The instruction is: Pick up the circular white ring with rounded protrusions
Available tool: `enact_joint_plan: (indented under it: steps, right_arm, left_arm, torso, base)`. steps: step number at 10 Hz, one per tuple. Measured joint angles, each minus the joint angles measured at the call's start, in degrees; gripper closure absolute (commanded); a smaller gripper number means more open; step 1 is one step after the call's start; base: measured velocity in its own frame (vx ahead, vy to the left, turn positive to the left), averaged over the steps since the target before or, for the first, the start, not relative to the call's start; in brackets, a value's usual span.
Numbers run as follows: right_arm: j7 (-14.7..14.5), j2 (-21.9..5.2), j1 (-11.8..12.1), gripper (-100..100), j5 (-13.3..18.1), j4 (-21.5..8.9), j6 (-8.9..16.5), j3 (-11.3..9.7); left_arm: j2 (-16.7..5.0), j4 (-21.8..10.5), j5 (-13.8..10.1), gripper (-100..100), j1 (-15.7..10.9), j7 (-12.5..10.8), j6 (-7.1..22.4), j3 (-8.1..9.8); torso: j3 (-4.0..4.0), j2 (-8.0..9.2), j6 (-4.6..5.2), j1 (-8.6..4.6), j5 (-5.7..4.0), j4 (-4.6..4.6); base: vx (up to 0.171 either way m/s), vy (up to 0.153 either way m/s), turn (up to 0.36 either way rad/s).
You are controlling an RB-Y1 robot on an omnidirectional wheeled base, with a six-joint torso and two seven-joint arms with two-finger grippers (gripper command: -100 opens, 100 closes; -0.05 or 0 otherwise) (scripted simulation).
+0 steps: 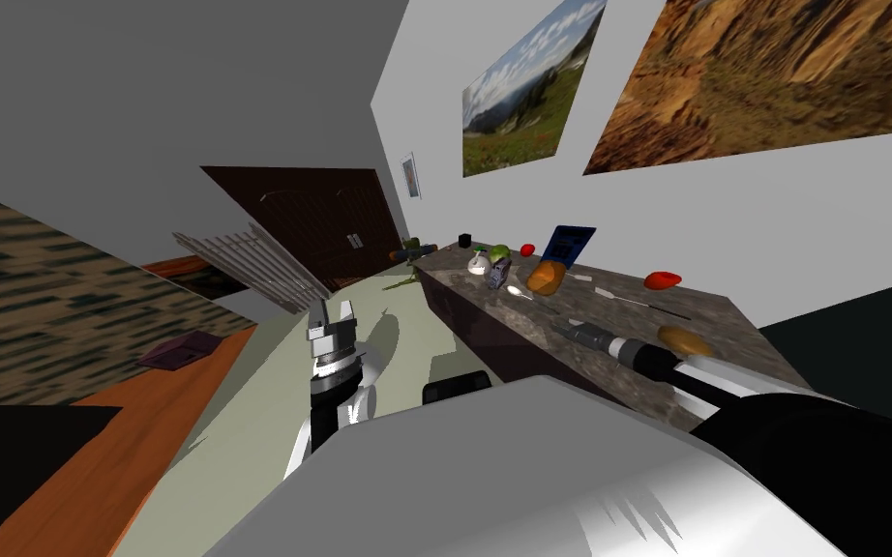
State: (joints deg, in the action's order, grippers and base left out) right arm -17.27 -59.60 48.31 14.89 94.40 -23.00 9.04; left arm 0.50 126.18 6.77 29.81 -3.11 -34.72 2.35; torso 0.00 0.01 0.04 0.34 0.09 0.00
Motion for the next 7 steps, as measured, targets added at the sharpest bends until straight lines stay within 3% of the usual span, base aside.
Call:
enact_joint_plan:
  steps: [5, 7]
  right_arm:
    - [-0.6, -7.5, 4.4, -100, 1.8, -5.8, 2.3, -0.7]
    - [-0.6, -10.0, 4.8, -100, 2.5, -8.2, 3.1, -1.6]
  left_arm:
    - [0.0, 0.0, 0.0, 0, 0.0, 0.0, 0.0, 0.0]
    - [0.0, 0.0, 0.0, 0, 0.0, 0.0, 0.0, 0.0]
  torso:
    - [0.01, 0.01, 0.0, 0.05, 0.01, 0.01]
    - [0.02, 0.03, 0.01, -0.01, 0.0, 0.01]
  base:
    - [0.008, 0.072, 0.041]
    - [0.001, 0.049, 0.024]
